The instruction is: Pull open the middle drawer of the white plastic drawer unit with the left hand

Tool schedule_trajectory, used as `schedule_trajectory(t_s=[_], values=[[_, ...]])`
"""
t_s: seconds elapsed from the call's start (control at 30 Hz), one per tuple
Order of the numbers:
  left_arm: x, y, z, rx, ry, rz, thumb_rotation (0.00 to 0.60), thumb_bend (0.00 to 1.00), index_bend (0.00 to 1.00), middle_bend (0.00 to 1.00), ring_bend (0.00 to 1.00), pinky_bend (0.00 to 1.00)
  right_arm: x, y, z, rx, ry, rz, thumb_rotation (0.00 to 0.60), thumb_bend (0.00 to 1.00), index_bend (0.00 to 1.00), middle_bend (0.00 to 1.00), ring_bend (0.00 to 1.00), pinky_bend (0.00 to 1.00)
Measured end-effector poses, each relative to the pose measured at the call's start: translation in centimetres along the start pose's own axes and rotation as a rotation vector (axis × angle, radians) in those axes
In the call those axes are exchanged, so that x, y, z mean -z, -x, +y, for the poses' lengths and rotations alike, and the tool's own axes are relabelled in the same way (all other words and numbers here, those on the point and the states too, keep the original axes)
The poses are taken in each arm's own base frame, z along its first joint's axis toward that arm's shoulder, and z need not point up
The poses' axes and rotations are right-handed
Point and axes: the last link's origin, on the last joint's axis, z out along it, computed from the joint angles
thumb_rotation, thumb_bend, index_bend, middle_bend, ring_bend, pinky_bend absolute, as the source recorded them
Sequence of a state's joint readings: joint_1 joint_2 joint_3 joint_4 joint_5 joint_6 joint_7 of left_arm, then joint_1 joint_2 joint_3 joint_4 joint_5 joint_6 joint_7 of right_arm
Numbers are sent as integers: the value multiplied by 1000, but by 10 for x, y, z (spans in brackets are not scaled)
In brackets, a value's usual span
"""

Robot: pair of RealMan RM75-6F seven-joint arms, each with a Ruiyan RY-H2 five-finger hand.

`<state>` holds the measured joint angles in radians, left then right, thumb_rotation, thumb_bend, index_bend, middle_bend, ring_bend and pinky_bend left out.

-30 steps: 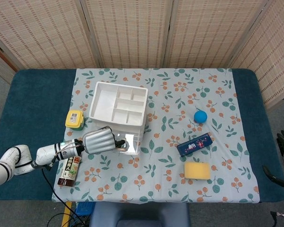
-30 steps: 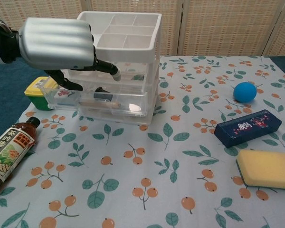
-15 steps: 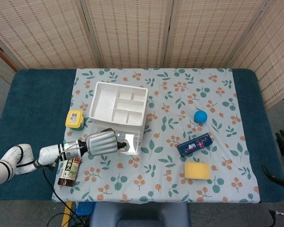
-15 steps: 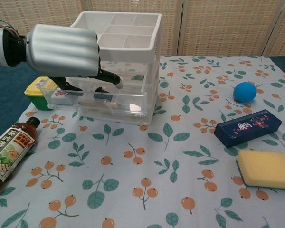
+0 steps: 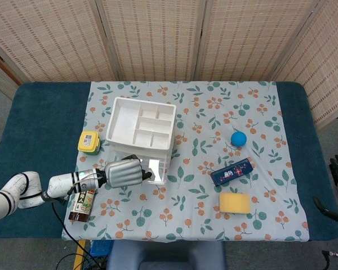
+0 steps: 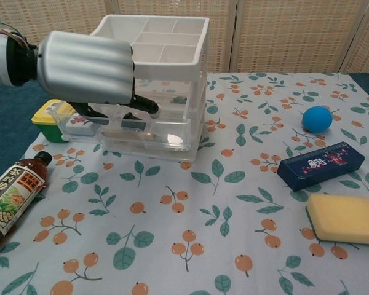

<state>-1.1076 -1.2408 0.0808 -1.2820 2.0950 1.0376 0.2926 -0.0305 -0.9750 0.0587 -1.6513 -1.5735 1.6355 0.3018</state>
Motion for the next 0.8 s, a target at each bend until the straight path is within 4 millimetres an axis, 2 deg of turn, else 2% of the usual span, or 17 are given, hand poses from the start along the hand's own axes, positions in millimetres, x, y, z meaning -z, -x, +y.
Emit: schedule_trajectory(t_s=[0.8], values=[[-5,-2,6,-22,32,-33,600,175,402,818,940,1000,-4,4,3,-7,5,-13,600,284,0,5,0,0]])
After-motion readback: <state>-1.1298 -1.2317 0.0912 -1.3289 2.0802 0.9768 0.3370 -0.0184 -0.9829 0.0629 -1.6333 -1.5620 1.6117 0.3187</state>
